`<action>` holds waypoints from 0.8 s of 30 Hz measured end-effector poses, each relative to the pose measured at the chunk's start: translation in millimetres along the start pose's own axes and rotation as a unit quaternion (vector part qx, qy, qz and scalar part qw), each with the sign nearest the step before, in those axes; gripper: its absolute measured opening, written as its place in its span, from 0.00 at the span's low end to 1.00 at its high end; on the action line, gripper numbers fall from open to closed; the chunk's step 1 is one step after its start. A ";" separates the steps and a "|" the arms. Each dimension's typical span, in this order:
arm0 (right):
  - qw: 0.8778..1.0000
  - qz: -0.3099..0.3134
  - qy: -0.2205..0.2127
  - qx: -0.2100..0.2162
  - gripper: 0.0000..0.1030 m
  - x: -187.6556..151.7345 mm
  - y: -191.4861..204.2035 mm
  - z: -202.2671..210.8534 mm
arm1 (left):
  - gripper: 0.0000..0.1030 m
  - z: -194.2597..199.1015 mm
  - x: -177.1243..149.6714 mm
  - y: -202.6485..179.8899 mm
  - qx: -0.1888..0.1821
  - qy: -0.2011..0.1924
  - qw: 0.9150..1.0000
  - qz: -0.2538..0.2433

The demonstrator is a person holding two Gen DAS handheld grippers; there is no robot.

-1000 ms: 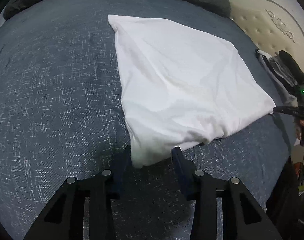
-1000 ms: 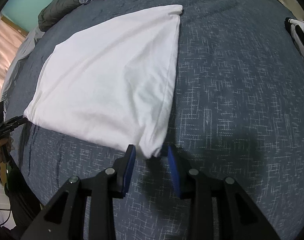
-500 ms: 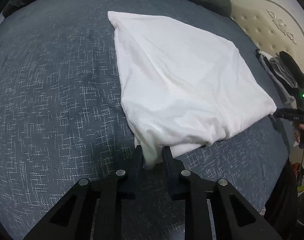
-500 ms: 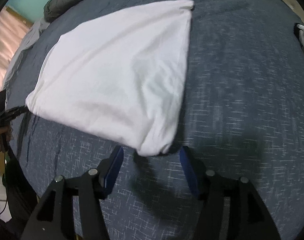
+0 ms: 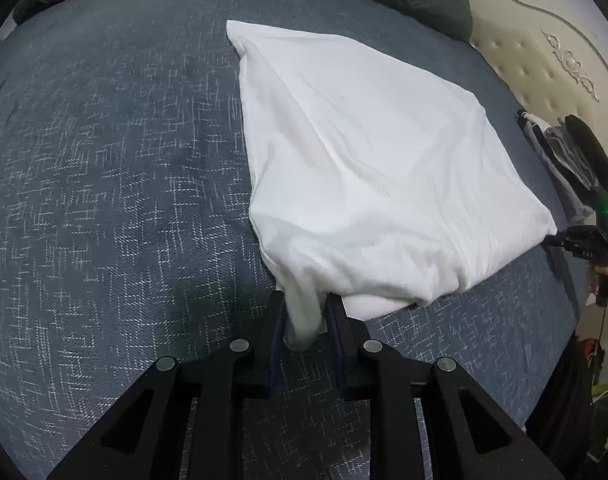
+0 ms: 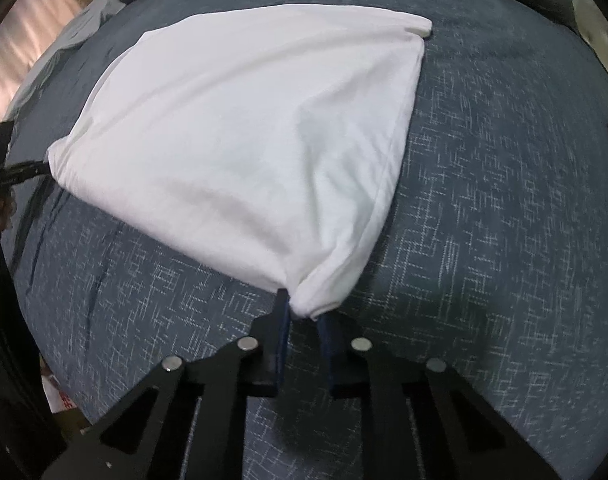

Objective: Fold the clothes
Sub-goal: 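Hold both shirt corners and tug them apart to straighten the fold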

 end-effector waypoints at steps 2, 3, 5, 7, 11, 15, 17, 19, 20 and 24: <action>1.000 0.008 0.000 -0.003 0.08 -1.5 0.3 0.2 | 0.22 -0.9 0.8 0.2 0.001 0.001 1.000 0.000; 1.000 0.012 0.001 -0.004 0.08 -2.2 0.7 0.4 | 0.22 -1.5 1.9 0.0 0.001 0.001 1.000 0.001; 1.000 0.020 0.003 -0.009 0.06 -4.0 1.7 0.8 | 0.23 -2.5 4.0 -0.6 0.001 0.001 1.000 0.001; 1.000 0.027 0.005 -0.012 0.05 -5.5 2.1 1.6 | 0.23 -2.8 5.4 -2.1 0.000 0.001 1.000 -0.005; 0.999 0.041 0.010 -0.018 0.04 -9.2 1.2 2.6 | 0.23 -2.7 6.9 -0.7 0.007 0.002 1.000 -0.007; 0.998 0.059 0.014 -0.024 0.04 -15.0 0.6 3.1 | 0.21 -3.7 7.7 2.7 0.015 0.003 1.000 -0.008; 0.998 0.065 0.014 -0.018 0.04 -17.9 0.8 4.2 | 0.20 -4.5 8.2 3.5 0.012 0.003 1.000 -0.007; 0.998 0.066 0.018 -0.011 0.04 -20.9 -0.4 4.9 | 0.20 -6.7 10.9 9.0 0.010 0.002 1.000 -0.008; 0.998 0.065 0.016 -0.010 0.05 -21.4 -1.6 5.4 | 0.20 -6.1 10.0 7.9 0.010 0.001 1.000 -0.007; 0.996 0.075 0.026 -0.032 0.06 -29.3 -3.9 -0.1 | 0.20 -0.8 11.5 13.4 0.007 -0.003 1.000 -0.004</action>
Point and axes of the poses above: each gripper's, at about its wrist camera, not at the fingertips, and z roughly against the way its jaws point, y to its left, x to its top, the point moved 5 cm from there along -z, roughly the way its jaws point, and after that the axes turned 10 degrees about -z, right-handed, at the moved point
